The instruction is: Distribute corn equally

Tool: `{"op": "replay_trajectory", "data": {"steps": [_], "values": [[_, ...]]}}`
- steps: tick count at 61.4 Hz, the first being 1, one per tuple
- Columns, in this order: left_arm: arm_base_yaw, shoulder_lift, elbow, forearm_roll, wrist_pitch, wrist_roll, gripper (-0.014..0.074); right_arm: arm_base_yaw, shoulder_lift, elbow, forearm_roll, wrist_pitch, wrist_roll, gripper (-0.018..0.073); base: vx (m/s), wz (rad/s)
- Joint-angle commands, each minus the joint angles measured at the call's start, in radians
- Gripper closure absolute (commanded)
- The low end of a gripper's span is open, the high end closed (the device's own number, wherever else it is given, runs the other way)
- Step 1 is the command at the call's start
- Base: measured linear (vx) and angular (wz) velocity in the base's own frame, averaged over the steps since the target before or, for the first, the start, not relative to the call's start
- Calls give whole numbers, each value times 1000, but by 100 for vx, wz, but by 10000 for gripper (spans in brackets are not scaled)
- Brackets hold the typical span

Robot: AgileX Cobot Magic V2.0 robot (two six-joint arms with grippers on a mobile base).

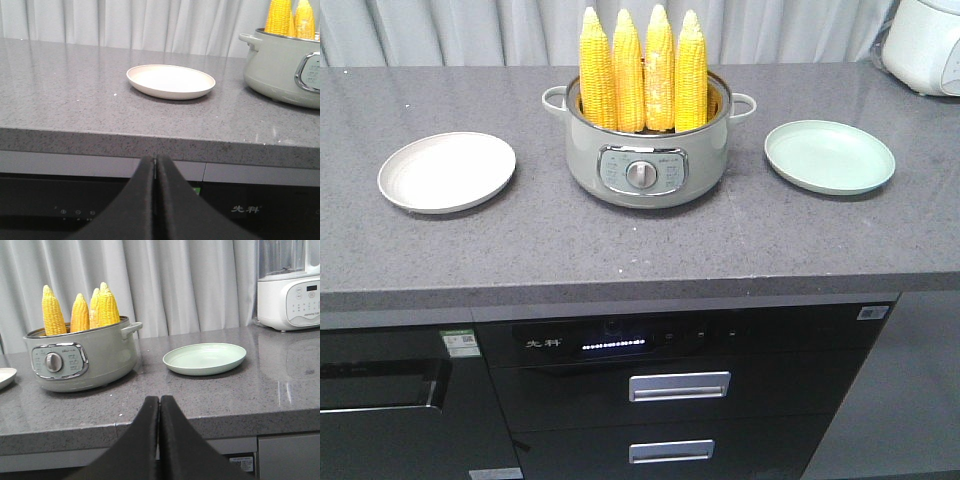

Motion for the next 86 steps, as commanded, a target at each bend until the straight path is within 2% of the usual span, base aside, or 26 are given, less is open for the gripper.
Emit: {"op": "replay_trajectory", "data": {"steps": [1,86], "values": [[-6,-17,3,2,-80,-13,603,-4,-4,10,-12,-68,-13,561,11,-4],[-6,-17,3,2,-80,-13,603,-4,-4,10,-12,-68,-13,561,11,-1]]}}
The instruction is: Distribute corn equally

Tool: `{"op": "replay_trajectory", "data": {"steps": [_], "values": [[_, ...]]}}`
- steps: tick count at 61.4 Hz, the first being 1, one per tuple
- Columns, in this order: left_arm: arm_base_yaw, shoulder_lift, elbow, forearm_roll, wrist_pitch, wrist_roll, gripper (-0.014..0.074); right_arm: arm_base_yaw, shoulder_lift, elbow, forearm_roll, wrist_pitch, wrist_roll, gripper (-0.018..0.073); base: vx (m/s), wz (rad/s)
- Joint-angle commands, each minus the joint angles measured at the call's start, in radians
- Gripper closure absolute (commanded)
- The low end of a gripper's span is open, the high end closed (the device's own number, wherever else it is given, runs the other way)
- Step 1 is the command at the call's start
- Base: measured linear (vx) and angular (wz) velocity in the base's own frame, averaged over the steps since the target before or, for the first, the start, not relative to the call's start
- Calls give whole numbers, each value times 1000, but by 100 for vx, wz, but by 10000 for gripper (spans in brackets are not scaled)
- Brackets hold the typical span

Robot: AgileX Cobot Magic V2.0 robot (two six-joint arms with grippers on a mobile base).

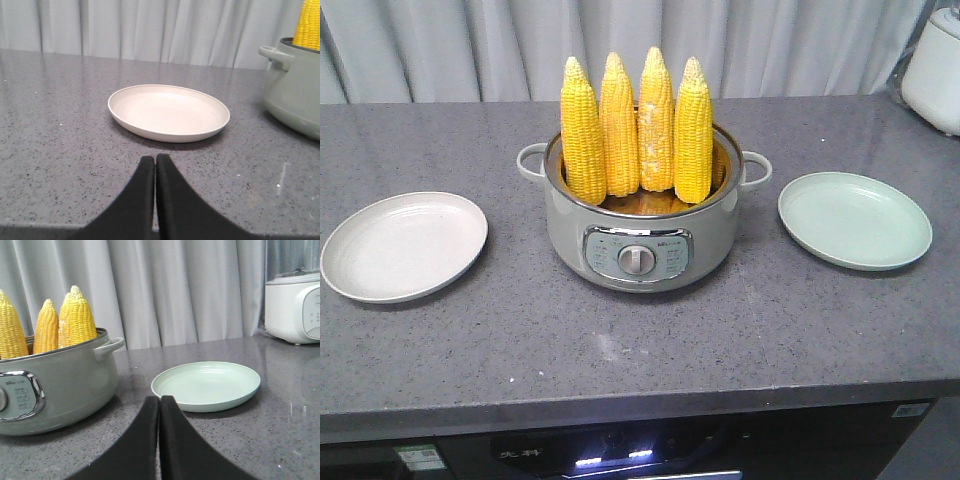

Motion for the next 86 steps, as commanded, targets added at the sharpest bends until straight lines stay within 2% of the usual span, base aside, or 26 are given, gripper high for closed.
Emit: {"op": "replay_trajectory", "data": {"steps": [1,86], "values": [[-6,-17,3,2,-80,-13,603,-4,-4,10,-12,-68,-13,561,7,-1],[-6,-17,3,2,-80,-13,603,-4,-4,10,-12,-68,-13,561,3,0]]}}
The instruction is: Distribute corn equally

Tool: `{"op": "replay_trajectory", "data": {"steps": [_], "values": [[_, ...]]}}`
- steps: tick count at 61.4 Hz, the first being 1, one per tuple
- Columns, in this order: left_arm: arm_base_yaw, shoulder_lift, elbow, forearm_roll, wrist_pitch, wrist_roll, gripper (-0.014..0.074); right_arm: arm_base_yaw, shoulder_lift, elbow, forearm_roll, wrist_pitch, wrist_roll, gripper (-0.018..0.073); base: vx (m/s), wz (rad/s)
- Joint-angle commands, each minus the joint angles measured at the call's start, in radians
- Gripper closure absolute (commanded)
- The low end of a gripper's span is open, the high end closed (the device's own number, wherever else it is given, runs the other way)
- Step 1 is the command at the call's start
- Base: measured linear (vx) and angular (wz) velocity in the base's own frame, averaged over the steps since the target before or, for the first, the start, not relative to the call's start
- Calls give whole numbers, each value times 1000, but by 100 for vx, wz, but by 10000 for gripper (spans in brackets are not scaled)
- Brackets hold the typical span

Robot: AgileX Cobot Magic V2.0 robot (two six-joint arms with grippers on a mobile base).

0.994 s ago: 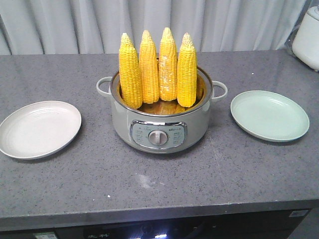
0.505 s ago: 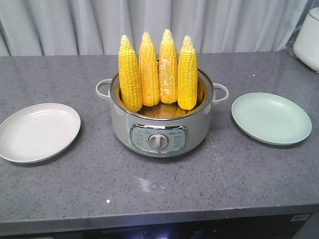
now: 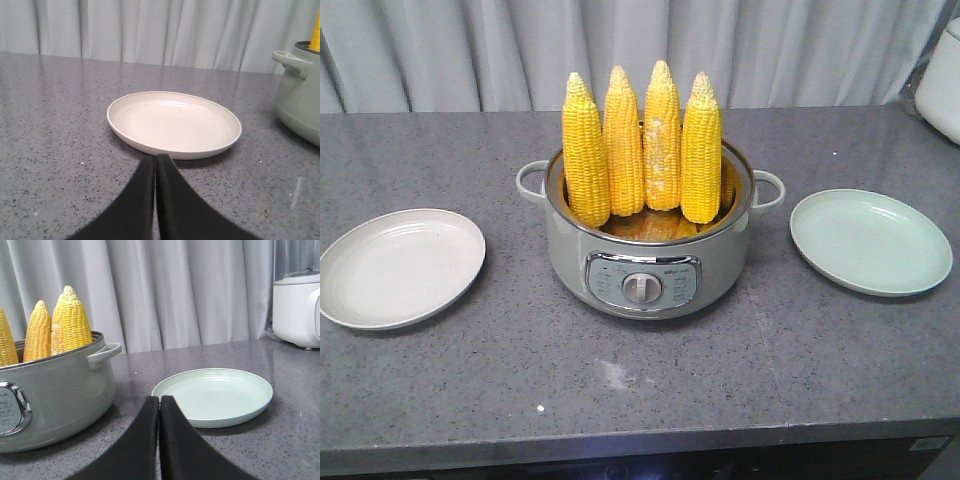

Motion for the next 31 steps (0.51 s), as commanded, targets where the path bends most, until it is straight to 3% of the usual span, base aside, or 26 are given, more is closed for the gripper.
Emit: {"op": "replay_trajectory", "data": {"steps": [1,31], "values": [[-6,-17,3,2,-80,-13,603,-4,-4,10,-12,-68,-13,561,1,2],[-6,-17,3,2,-80,-13,603,-4,-4,10,-12,-68,-13,561,2,5]]}}
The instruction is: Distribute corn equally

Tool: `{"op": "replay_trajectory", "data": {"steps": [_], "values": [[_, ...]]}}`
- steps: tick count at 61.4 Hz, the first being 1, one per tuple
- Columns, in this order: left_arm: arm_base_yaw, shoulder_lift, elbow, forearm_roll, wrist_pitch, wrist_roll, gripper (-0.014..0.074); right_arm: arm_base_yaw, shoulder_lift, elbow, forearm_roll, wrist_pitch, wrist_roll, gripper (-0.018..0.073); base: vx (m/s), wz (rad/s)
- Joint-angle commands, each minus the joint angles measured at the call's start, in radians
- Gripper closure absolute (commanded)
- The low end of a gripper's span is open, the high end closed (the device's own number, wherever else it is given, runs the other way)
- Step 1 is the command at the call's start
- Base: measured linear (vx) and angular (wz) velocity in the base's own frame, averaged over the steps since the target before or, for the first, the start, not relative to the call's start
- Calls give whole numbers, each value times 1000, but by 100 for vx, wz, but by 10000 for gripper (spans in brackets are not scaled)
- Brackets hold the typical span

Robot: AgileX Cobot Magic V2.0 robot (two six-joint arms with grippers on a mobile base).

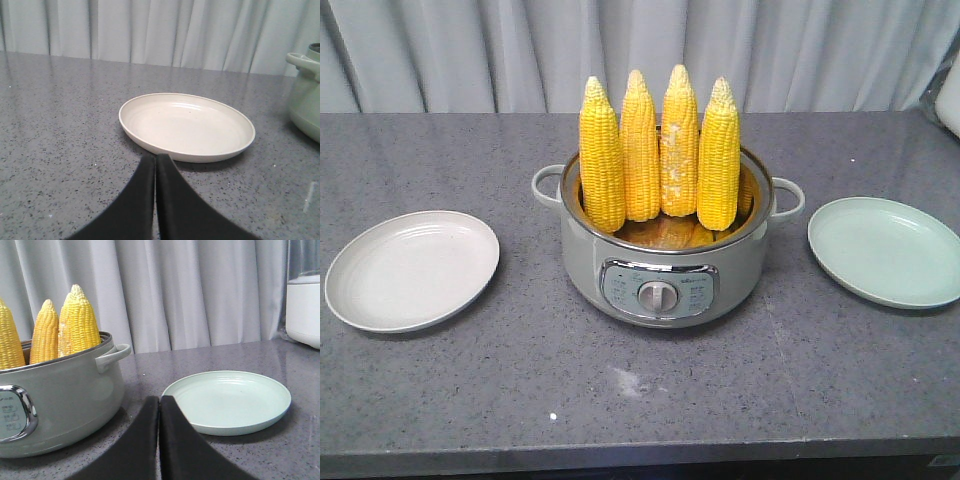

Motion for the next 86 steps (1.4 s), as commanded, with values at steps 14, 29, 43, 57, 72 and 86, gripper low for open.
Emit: {"op": "replay_trajectory", "data": {"steps": [14,29,43,57,72,86], "values": [[-6,-17,3,2,-80,-13,603,-4,-4,10,-12,-68,-13,561,2,2],[-6,-17,3,2,-80,-13,603,-4,-4,10,-12,-68,-13,561,2,2],[-6,-17,3,2,-80,-13,603,-4,-4,10,-12,-68,-13,561,1,2],[-6,-17,3,2,-80,-13,603,-4,-4,10,-12,-68,-13,561,0,0],[-6,-17,3,2,-80,-13,603,-4,-4,10,-12,-68,-13,561,0,0],[-6,-17,3,2,-80,-13,603,-4,-4,10,-12,-68,-13,561,0,0]]}}
